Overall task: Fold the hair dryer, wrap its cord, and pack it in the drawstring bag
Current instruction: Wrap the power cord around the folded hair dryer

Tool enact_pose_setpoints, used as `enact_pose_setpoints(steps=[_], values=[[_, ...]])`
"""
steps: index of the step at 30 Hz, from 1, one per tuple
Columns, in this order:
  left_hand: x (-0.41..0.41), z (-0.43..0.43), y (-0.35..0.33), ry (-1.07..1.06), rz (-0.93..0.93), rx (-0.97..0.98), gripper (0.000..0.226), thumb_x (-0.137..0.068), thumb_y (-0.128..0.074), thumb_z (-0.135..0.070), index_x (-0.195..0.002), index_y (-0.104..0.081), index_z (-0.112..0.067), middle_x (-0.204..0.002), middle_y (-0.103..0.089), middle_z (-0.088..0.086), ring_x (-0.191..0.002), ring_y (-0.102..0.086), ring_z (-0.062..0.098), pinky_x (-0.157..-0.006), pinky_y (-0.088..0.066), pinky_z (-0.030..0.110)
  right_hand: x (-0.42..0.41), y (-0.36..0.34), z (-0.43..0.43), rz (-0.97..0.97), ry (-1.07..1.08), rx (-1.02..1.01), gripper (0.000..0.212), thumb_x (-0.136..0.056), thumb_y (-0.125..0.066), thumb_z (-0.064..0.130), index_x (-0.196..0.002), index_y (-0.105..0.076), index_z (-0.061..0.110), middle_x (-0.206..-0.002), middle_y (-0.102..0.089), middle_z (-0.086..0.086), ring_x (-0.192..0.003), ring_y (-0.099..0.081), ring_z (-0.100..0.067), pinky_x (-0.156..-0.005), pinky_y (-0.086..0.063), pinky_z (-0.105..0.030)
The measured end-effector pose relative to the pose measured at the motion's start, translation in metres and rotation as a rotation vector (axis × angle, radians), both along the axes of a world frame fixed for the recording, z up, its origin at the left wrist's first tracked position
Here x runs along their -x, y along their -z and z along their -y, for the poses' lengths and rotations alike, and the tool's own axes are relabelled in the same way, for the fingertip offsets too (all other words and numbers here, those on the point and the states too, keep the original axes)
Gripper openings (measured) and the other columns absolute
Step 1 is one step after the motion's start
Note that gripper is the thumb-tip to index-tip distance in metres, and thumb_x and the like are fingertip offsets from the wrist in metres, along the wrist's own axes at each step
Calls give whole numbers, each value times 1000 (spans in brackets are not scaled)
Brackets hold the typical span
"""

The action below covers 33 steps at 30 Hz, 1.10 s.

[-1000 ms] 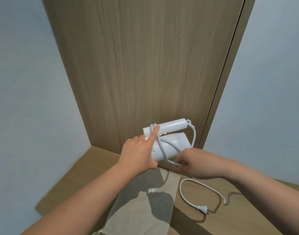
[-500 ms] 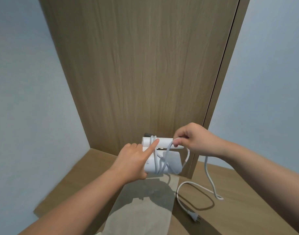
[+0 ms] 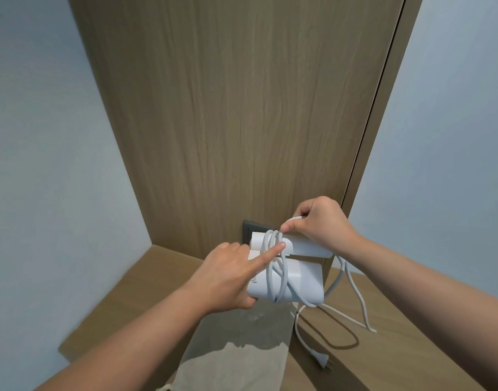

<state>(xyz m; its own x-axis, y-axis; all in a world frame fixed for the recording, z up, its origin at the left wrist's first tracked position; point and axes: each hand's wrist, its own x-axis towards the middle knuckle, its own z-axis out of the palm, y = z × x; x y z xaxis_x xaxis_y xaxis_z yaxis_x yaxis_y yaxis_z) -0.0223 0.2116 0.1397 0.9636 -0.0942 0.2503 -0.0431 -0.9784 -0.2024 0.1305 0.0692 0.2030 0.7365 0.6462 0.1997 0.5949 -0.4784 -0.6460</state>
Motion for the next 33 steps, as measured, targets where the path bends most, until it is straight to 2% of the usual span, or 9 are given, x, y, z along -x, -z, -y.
enact_pose_setpoints(steps=[4, 9, 15, 18, 22, 25, 27, 30, 33], values=[[1, -1, -2, 14, 8, -17, 108, -56, -65, -44, -148, -10, -32, -64, -48, 3, -52, -43, 21, -49, -35, 29, 2, -1, -5, 41, -13, 28, 40, -63, -83, 40, -62, -69, 3, -52, -56, 0, -55, -43, -15, -51, -34, -28], [3, -2, 1, 55, 16, -50, 94, -58, -67, -45, -143, -29, -32, -66, -50, 3, -54, -45, 22, -50, -35, 29, -2, -5, -3, 82, -80, 129, 42, -62, -82, 43, -64, -69, 3, -62, -62, -9, -58, -47, -18, -55, -39, -29], [4, 1, 7, 164, 4, -61, 99, -64, -71, -49, -147, -19, -35, -77, -55, 3, -62, -49, 20, -54, -40, 30, 2, -16, -6, 197, -276, 277, 41, -65, -80, 43, -68, -70, 3, -66, -65, -16, -58, -49, -19, -53, -40, -31], [6, 3, 7, 184, 18, -64, 96, -61, -73, -49, -143, -27, -32, -74, -55, 2, -59, -50, 19, -51, -40, 28, 2, -19, -6, 235, -339, 330, 40, -70, -76, 44, -69, -70, 4, -65, -63, -14, -57, -48, -18, -54, -41, -31], [8, -1, 7, 194, 67, -48, 91, -57, -73, -52, -137, -35, -27, -73, -57, 2, -58, -52, 18, -52, -43, 27, -13, -21, 3, 13, -391, 382, 23, -84, -68, 32, -79, -76, 11, -71, -69, 1, -67, -60, -13, -66, -48, -26], [9, -4, 8, 246, 103, -53, 92, -57, -76, -54, -136, -36, -26, -80, -60, 3, -63, -54, 16, -55, -47, 28, -26, -18, 15, -222, -446, 441, 24, -90, -61, 26, -71, -73, 18, -53, -55, 8, -50, -46, -9, -53, -41, -21], [9, -5, 9, 285, 106, -52, 93, -58, -76, -54, -135, -35, -25, -84, -61, 3, -66, -56, 16, -58, -50, 28, -30, -13, 18, -340, -477, 444, 18, -91, -59, 22, -86, -74, 15, -65, -62, 3, -59, -54, -17, -54, -48, -24], [7, -3, 8, 319, 117, -55, 90, -59, -76, -54, -133, -35, -25, -84, -61, 3, -66, -56, 16, -58, -51, 28, -33, -6, 17, -482, -561, 410, 27, -93, -54, 10, -112, -67, 24, -104, -69, 2, -92, -66, -23, -75, -57, -34], [7, -2, 6, 335, 131, -51, 91, -56, -78, -52, -131, -37, -24, -81, -59, 3, -64, -54, 15, -57, -47, 25, -31, -5, 14, -506, -621, 342, 36, -90, -50, -5, -103, -71, 22, -101, -70, 1, -85, -66, -17, -74, -57, -33]])
